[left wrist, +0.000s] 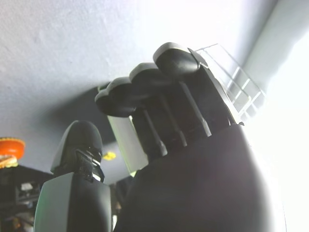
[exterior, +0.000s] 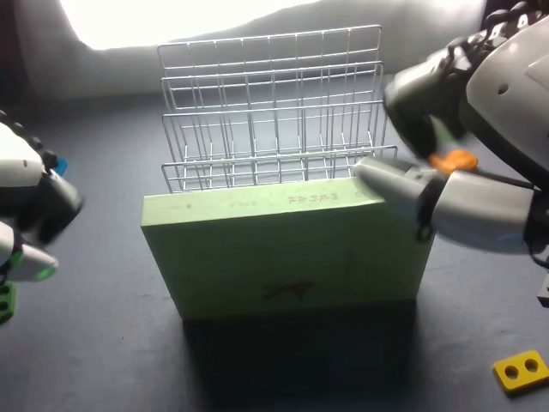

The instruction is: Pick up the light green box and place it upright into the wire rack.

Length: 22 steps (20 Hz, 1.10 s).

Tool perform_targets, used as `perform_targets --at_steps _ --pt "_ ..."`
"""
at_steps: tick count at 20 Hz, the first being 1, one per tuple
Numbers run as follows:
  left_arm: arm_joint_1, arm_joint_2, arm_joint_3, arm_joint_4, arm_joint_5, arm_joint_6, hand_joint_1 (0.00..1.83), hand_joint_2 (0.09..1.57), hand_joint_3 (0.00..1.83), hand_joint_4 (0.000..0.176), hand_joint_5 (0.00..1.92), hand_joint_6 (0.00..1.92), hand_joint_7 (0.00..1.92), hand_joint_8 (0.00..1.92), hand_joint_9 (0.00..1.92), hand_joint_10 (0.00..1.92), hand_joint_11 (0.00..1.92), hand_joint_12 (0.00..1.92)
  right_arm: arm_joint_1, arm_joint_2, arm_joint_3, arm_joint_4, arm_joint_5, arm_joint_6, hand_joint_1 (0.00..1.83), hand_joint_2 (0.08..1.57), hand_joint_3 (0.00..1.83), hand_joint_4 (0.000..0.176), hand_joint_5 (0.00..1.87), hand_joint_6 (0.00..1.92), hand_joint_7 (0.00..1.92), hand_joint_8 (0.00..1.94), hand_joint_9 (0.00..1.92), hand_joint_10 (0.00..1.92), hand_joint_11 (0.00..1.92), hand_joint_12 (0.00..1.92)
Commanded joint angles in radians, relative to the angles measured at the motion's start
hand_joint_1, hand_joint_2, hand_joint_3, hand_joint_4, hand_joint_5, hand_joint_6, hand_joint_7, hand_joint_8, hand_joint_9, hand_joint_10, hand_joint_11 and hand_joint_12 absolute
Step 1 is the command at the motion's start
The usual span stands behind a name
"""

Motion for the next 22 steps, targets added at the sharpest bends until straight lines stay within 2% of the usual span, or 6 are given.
perform_targets --at_steps 1,8,11,16,19,22 --pt "-0.007 -0.003 0.003 -0.005 0.064 0.004 0.16 1.33 0.02 0.0 0.22 0.01 0.28 0.0 0.31 0.03 0.0 1.1 0.016 0.006 -0.005 -0.047 0.108 0.001 0.2 1.18 0.02 0.0 0.23 0.03 0.21 0.0 0.17 0.06 0.0 0.7" --pt "-0.004 -0.003 0.001 -0.005 0.05 0.002 0.22 1.33 0.0 0.0 0.24 0.01 0.3 0.0 0.33 0.02 0.0 1.12 0.026 0.004 -0.006 -0.046 0.083 0.0 0.23 1.18 0.0 0.0 0.21 0.0 0.23 0.0 0.2 0.02 0.0 0.74" --pt "-0.004 -0.002 -0.014 0.02 0.044 0.002 0.22 1.33 0.0 0.0 0.25 0.01 0.31 0.01 0.34 0.02 0.0 1.11 0.084 0.003 -0.007 0.051 -0.075 0.005 0.26 1.17 0.0 0.0 0.21 0.0 0.23 0.0 0.2 0.02 0.0 0.75" --pt "-0.005 -0.004 0.004 0.059 0.057 -0.009 0.21 1.33 0.0 0.0 0.26 0.01 0.33 0.0 0.35 0.01 0.0 1.14 0.188 -0.03 0.011 0.181 -0.33 0.021 0.8 0.97 0.0 0.0 0.06 0.0 0.15 0.0 0.15 0.0 0.0 0.58" --pt "-0.005 -0.005 0.011 0.093 0.058 -0.063 0.21 1.33 0.0 0.0 0.27 0.01 0.34 0.01 0.36 0.01 0.0 1.15 0.194 -0.071 0.041 0.221 -0.363 -0.006 0.9 0.95 0.0 0.0 0.04 0.0 0.13 0.0 0.15 0.0 0.0 0.63" --pt "-0.008 -0.006 0.017 0.13 0.042 -0.157 0.21 1.33 0.0 0.0 0.25 0.0 0.33 0.0 0.35 0.0 0.0 1.13 0.212 -0.136 0.107 0.359 -0.414 -0.061 0.92 0.95 0.0 0.0 0.03 0.0 0.11 0.0 0.13 0.0 0.0 0.6"
